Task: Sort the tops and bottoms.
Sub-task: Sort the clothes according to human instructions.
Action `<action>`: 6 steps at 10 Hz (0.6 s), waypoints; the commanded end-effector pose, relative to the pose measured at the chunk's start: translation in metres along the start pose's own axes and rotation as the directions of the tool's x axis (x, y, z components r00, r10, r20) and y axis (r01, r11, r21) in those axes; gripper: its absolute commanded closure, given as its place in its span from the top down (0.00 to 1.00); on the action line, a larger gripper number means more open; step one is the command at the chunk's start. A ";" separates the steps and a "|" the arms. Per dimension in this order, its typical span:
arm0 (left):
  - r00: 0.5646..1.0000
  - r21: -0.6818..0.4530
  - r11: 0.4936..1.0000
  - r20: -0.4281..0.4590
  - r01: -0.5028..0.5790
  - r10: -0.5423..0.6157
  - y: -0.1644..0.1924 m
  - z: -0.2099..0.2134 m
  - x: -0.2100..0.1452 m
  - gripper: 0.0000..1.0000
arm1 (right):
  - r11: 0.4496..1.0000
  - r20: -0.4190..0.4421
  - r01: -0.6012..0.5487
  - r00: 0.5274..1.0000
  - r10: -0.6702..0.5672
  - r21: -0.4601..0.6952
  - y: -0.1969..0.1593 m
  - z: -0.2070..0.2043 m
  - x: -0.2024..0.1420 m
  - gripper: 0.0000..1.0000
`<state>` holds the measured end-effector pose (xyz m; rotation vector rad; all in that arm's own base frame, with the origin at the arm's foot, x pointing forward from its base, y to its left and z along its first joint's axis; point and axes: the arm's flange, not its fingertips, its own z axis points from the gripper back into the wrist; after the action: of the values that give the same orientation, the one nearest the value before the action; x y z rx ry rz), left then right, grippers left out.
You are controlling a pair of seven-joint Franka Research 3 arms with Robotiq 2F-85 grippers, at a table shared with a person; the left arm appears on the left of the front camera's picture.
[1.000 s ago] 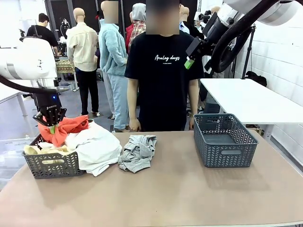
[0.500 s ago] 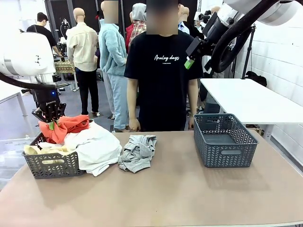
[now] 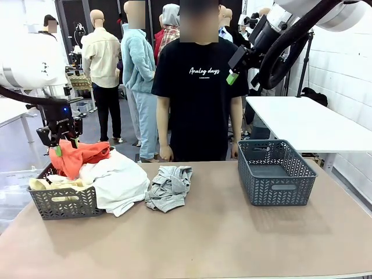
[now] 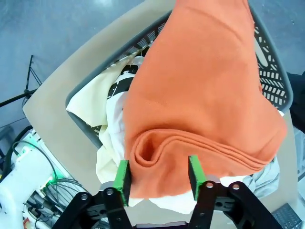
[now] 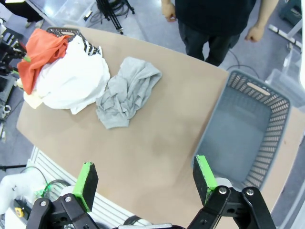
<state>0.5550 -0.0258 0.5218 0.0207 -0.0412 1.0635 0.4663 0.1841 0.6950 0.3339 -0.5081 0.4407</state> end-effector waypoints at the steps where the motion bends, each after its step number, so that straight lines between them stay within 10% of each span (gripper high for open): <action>1: 1.000 -0.019 0.999 0.016 -0.026 0.026 0.004 0.013 0.002 1.00 | 1.000 -0.002 0.010 1.000 -0.010 -0.008 0.001 -0.002 -0.005 1.00; 6: 1.000 -0.029 0.999 0.003 -0.029 0.029 0.005 0.022 -0.001 1.00 | 1.000 -0.002 0.010 1.000 -0.010 -0.008 0.001 -0.002 -0.005 1.00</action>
<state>0.5495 -0.0237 0.5422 -0.0036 -0.0710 1.0691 0.4663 0.1841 0.6951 0.3339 -0.5082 0.4407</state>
